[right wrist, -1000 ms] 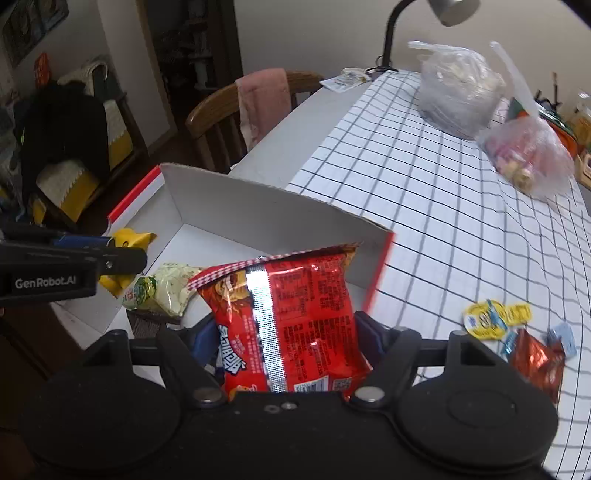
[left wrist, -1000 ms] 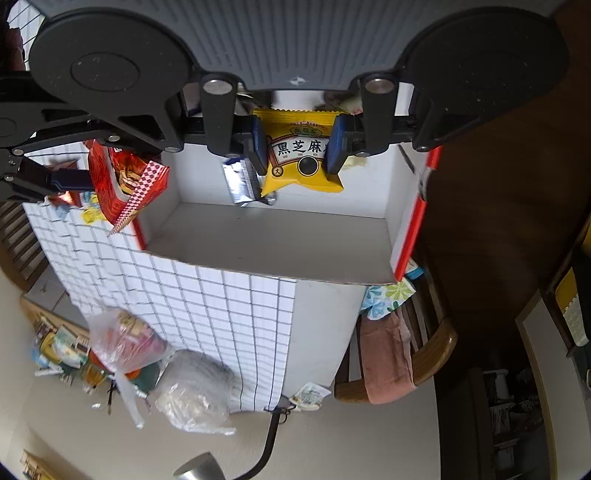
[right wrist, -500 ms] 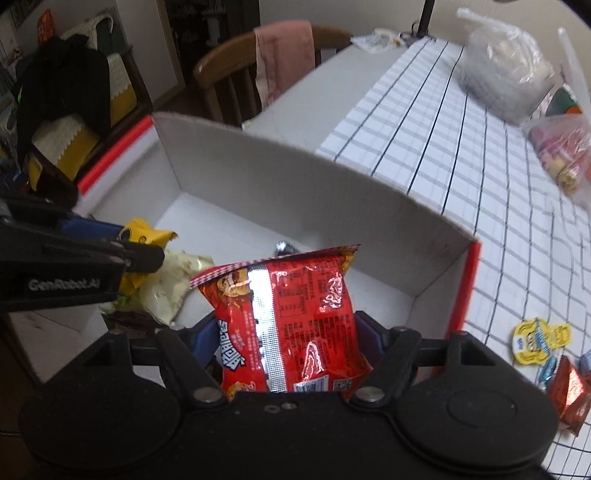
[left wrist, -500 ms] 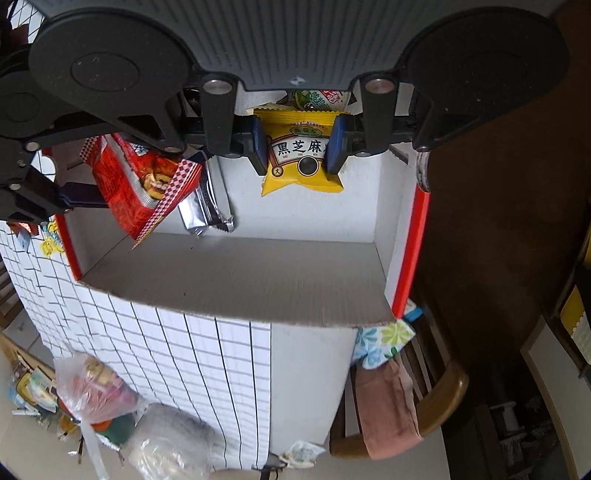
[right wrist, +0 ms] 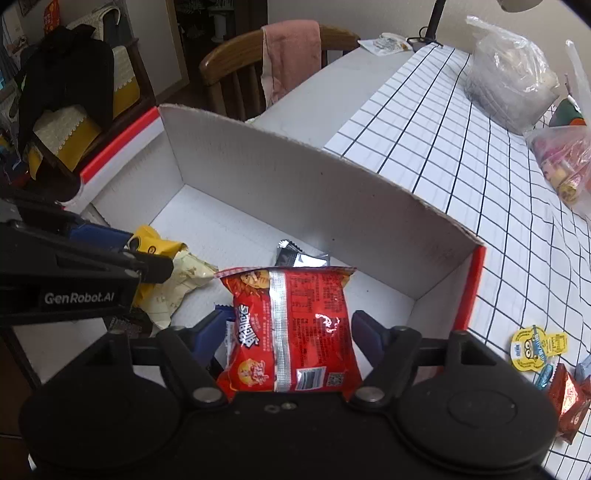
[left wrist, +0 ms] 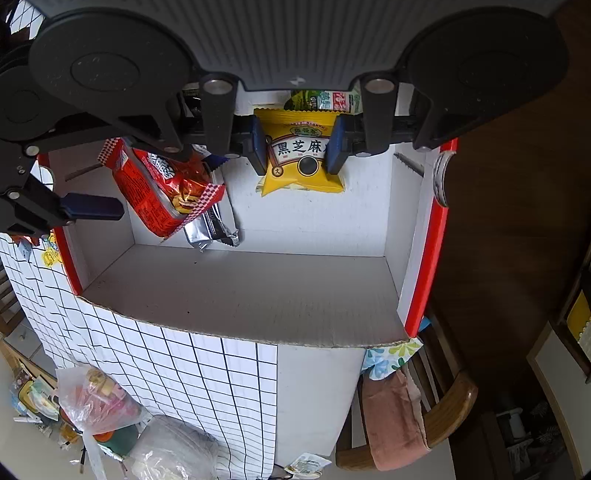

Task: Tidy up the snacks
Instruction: 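Carry the yellow packet and red chip bag into the box with both tools, then open both tools to release the snacks inside the box, then withdraw both tools from the box toward the remaining snacks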

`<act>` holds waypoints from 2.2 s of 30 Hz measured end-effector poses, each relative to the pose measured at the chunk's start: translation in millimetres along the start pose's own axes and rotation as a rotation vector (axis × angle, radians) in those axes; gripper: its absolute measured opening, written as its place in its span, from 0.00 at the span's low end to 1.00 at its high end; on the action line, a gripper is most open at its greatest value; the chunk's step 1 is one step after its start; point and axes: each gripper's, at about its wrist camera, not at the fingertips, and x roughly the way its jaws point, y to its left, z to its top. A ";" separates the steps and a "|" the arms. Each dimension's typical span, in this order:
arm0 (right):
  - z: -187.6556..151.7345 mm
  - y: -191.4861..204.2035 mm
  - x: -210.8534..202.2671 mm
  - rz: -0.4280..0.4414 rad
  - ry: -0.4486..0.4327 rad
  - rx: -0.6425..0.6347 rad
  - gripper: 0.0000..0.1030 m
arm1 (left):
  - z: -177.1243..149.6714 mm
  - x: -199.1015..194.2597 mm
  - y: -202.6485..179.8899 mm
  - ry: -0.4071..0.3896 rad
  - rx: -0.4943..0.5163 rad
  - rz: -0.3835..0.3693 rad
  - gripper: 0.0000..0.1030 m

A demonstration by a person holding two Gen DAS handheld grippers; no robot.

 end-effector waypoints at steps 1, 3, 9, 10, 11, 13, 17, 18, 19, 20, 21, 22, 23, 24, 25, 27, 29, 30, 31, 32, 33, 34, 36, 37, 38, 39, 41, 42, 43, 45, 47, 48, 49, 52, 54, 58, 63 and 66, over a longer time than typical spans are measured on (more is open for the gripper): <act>-0.6 -0.7 -2.0 0.004 -0.006 0.003 0.74 | -1.1 -1.1 -0.2 -0.004 -0.001 0.000 0.33; -2.3 -2.6 -7.4 0.012 -0.018 0.009 0.75 | -2.4 -3.2 -1.0 -0.010 -0.003 -0.006 0.33; -8.3 -7.3 -26.1 0.039 -0.059 0.022 0.77 | -9.0 -15.2 -3.7 -0.040 0.008 -0.022 0.40; -9.5 -8.2 -29.5 0.043 -0.066 0.025 0.77 | -10.3 -18.1 -4.1 -0.047 0.007 -0.025 0.43; -10.6 -9.4 -33.3 0.046 -0.073 0.031 0.78 | -11.8 -21.1 -4.9 -0.056 0.006 -0.027 0.44; -13.6 -11.3 -40.7 0.054 -0.089 0.037 0.79 | -14.2 -27.0 -6.9 -0.070 0.007 -0.031 0.44; -20.5 -15.7 -55.7 0.069 -0.116 0.044 0.81 | -19.1 -40.4 -12.4 -0.102 0.016 -0.040 0.48; -22.0 -16.7 -59.7 0.073 -0.124 0.047 0.82 | -20.8 -44.5 -14.0 -0.114 0.017 -0.044 0.53; -23.6 -17.7 -63.7 0.077 -0.133 0.050 0.82 | -22.5 -48.6 -15.6 -0.127 0.018 -0.044 0.54; -25.1 -18.8 -67.7 0.080 -0.142 0.054 0.82 | -23.6 -52.2 -17.1 -0.137 0.020 -0.049 0.54; -26.6 -20.2 -71.7 0.084 -0.150 0.058 0.83 | -24.3 -55.5 -18.5 -0.142 0.021 -0.056 0.55; -28.2 -21.5 -75.6 0.087 -0.160 0.062 0.84 | -25.4 -58.5 -20.4 -0.148 0.022 -0.061 0.55; -29.9 -23.1 -79.8 0.090 -0.170 0.067 0.85 | -26.6 -61.9 -22.5 -0.156 0.024 -0.064 0.55; -31.8 -24.8 -83.8 0.096 -0.180 0.072 0.85 | -27.7 -65.2 -24.6 -0.164 0.027 -0.066 0.55; -33.7 -26.6 -87.6 0.103 -0.189 0.077 0.85 | -29.1 -69.1 -26.5 -0.173 0.032 -0.071 0.55; -38.8 -29.0 -96.6 0.107 -0.208 0.085 0.86 | -31.3 -75.9 -31.0 -0.192 0.041 -0.078 0.57; -44.3 -33.7 -105.7 0.121 -0.231 0.096 0.88 | -34.0 -82.9 -35.4 -0.213 0.046 -0.084 0.59; -47.0 -36.1 -109.9 0.126 -0.240 0.103 0.88 | -35.1 -85.9 -37.8 -0.222 0.049 -0.087 0.60; -50.1 -38.6 -114.2 0.130 -0.250 0.110 0.89 | -36.3 -89.0 -40.8 -0.230 0.052 -0.091 0.60; -53.1 -41.7 -118.3 0.136 -0.261 0.117 0.90 | -37.3 -91.7 -43.4 -0.236 0.054 -0.096 0.60; -56.1 -44.5 -122.4 0.139 -0.272 0.122 0.91 | -38.4 -94.6 -46.5 -0.244 0.057 -0.101 0.61; -59.3 -47.7 -126.5 0.144 -0.283 0.128 0.91 | -39.8 -97.8 -50.2 -0.254 0.061 -0.103 0.61; -66.9 -55.2 -134.3 0.156 -0.304 0.143 0.92 | -42.2 -102.8 -57.7 -0.273 0.071 -0.111 0.65; -71.1 -59.4 -137.6 0.157 -0.315 0.152 0.96 | -43.9 -105.3 -61.9 -0.283 0.074 -0.116 0.66; -75.7 -63.3 -140.9 0.158 -0.327 0.160 0.98 | -45.3 -107.3 -66.2 -0.291 0.078 -0.121 0.67; -80.6 -68.3 -144.3 0.161 -0.336 0.169 0.98 | -46.5 -108.5 -71.3 -0.297 0.083 -0.127 0.67; -89.7 -78.1 -148.6 0.164 -0.345 0.186 0.99 | -49.1 -110.4 -82.5 -0.306 0.095 -0.136 0.68; -94.4 -82.8 -150.4 0.159 -0.348 0.192 0.99 | -50.1 -110.7 -88.5 -0.308 0.101 -0.142 0.69; -99.6 -88.0 -152.2 0.153 -0.350 0.199 0.99 | -51.8 -110.9 -95.1 -0.309 0.108 -0.150 0.70; -110.8 -99.0 -155.8 0.143 -0.354 0.215 0.99 | -53.9 -110.2 -109.4 -0.312 0.123 -0.165 0.70; -121.7 -111.6 -158.3 0.127 -0.349 0.233 1.00 | -54.5 -108.4 -124.3 -0.313 0.137 -0.185 0.71; -126.5 -117.8 -159.2 0.111 -0.344 0.239 1.00 | -54.9 -107.4 -131.8 -0.313 0.142 -0.193 0.73; -132.5 -124.7 -160.4 0.093 -0.339 0.244 1.00 | -54.9 -105.7 -139.5 -0.315 0.146 -0.199 0.75; -147.0 -148.7 -161.5 0.050 -0.323 0.267 1.00 | -54.0 -99.0 -162.1 -0.308 0.152 -0.218 0.77; -155.9 -165.1 -163.6 0.013 -0.314 0.266 1.00 | -52.8 -93.5 -176.7 -0.297 0.156 -0.228 0.77; -171.2 -198.6 -164.7 -0.048 -0.291 0.270 1.00 | -49.6 -82.7 -207.7 -0.282 0.175 -0.235 0.77; -179.6 -240.5 -148.2 -0.109 -0.250 0.281 1.00 | -50.0 -69.5 -238.2 -0.273 0.178 -0.227 0.77; -175.6 -258.8 -129.8 -0.122 -0.229 0.284 1.00 | -52.7 -63.0 -251.8 -0.269 0.170 -0.212 0.77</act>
